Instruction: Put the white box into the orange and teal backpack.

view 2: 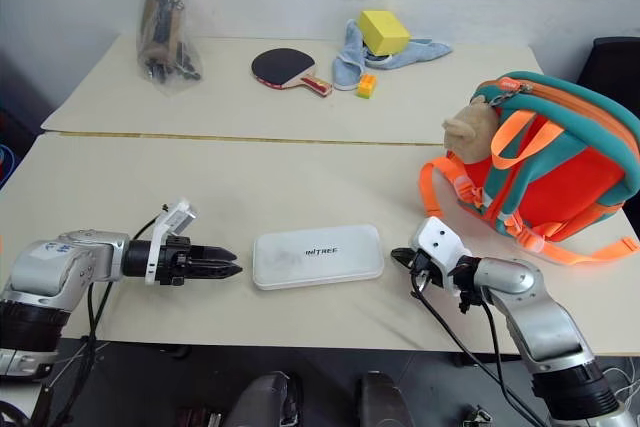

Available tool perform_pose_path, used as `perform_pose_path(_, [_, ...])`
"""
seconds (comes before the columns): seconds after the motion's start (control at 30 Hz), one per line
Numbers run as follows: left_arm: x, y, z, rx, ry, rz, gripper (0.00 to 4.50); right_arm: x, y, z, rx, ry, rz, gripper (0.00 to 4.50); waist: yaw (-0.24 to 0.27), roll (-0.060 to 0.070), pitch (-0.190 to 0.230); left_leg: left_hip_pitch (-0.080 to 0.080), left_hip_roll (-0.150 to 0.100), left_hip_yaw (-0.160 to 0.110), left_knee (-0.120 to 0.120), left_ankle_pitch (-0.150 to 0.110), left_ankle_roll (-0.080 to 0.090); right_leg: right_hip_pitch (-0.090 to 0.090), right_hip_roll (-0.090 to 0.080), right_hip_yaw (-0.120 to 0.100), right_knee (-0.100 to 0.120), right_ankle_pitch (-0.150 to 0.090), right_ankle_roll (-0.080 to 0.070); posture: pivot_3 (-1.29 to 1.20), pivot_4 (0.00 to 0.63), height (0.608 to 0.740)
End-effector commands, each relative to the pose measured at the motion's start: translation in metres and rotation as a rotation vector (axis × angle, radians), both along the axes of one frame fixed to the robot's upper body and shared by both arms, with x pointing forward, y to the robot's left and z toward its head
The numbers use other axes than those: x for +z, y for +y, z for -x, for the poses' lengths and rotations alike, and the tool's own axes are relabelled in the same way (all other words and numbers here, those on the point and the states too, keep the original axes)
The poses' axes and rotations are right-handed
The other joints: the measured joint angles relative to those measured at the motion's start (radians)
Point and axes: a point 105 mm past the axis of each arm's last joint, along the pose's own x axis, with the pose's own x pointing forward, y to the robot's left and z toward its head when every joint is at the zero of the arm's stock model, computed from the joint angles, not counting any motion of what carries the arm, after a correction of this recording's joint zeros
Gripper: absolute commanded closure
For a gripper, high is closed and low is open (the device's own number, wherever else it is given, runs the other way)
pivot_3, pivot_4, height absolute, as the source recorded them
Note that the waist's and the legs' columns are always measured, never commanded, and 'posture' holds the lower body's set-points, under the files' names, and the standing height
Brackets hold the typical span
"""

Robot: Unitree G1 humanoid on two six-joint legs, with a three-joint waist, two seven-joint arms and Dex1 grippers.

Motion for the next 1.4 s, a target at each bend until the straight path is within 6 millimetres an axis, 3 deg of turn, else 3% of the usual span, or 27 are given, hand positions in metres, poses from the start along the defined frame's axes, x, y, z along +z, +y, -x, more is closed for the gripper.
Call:
perform_pose_path(0.03, [0.000, -0.011, 0.000, 0.064, 0.123, 0.071, 0.51, 0.004, 0.009, -0.001, 0.020, -0.033, -0.006, 4.50, 0.004, 0.000, 0.000, 0.000, 0.000, 0.000, 0.000, 0.000, 0.000, 0.000, 0.000, 0.000, 0.000, 0.000, 0.000, 0.00, 0.150, 0.740])
perform_pose_path(0.07, [-0.002, -0.015, -0.001, 0.083, 0.164, 0.086, 0.12, 0.003, 0.011, -0.001, 0.026, -0.034, -0.005, 4.50, 0.006, 0.000, 0.000, 0.000, 0.000, -0.001, 0.001, 0.000, 0.000, 0.000, 0.000, -0.001, 0.000, 0.000, 0.000, 0.00, 0.150, 0.740])
perform_pose_path(0.1, [-0.006, -0.020, -0.001, 0.098, 0.207, 0.097, 0.02, 0.002, 0.013, -0.001, 0.031, -0.035, -0.004, 4.50, 0.006, 0.000, 0.000, 0.000, 0.000, -0.001, 0.001, 0.000, 0.000, 0.000, 0.000, -0.001, 0.001, 0.000, 0.000, 0.00, 0.150, 0.740])
perform_pose_path(0.37, [-0.022, -0.065, -0.013, 0.133, 0.391, 0.206, 0.02, -0.001, 0.019, -0.003, 0.042, -0.039, -0.002, 4.50, 0.015, 0.000, -0.002, 0.003, -0.001, -0.001, 0.003, 0.003, -0.005, 0.004, 0.000, -0.001, 0.001, 0.000, 0.000, 0.00, 0.150, 0.740])
perform_pose_path(0.5, [-0.024, -0.084, -0.015, 0.102, 0.392, 0.209, 0.02, -0.002, 0.019, -0.002, 0.043, -0.038, -0.001, 4.50, 0.030, 0.000, -0.003, 0.008, -0.002, -0.003, 0.004, 0.003, -0.005, 0.011, 0.000, -0.002, -0.001, 0.001, 0.001, 0.00, 0.150, 0.740])
perform_pose_path(0.67, [-0.011, -0.101, -0.020, 0.074, 0.407, 0.292, 0.02, -0.001, 0.015, -0.002, 0.031, -0.039, 0.004, 4.50, 0.029, 0.000, -0.003, 0.008, -0.003, -0.006, 0.003, 0.002, -0.006, 0.016, -0.002, -0.006, -0.006, 0.001, 0.002, 0.00, 0.150, 0.740])
perform_pose_path(0.8, [-0.008, -0.094, -0.022, 0.084, 0.392, 0.268, 0.02, -0.002, 0.013, -0.001, 0.022, -0.039, 0.007, 4.50, 0.025, 0.000, -0.003, 0.006, -0.003, -0.008, 0.002, 0.002, -0.006, 0.015, -0.002, -0.008, -0.008, 0.001, 0.002, 0.00, 0.150, 0.740])
perform_pose_path(1.2, [-0.001, -0.028, -0.021, 0.179, 0.346, 0.142, 0.02, 0.012, -0.031, 0.011, -0.009, -0.025, 0.086, 4.50, -0.001, 0.000, -0.002, 0.006, -0.003, -0.010, -0.002, 0.003, -0.009, 0.015, -0.001, -0.010, -0.012, 0.001, 0.002, 0.00, 0.150, 0.740])
perform_pose_path(1.4, [0.002, -0.014, -0.018, 0.168, 0.341, 0.109, 0.02, 0.012, -0.016, 0.031, 0.100, 0.040, 0.065, 4.50, 0.000, 0.000, -0.001, 0.006, -0.001, -0.010, -0.004, 0.004, -0.010, 0.014, 0.000, -0.010, -0.013, 0.001, 0.001, 0.00, 0.150, 0.740])
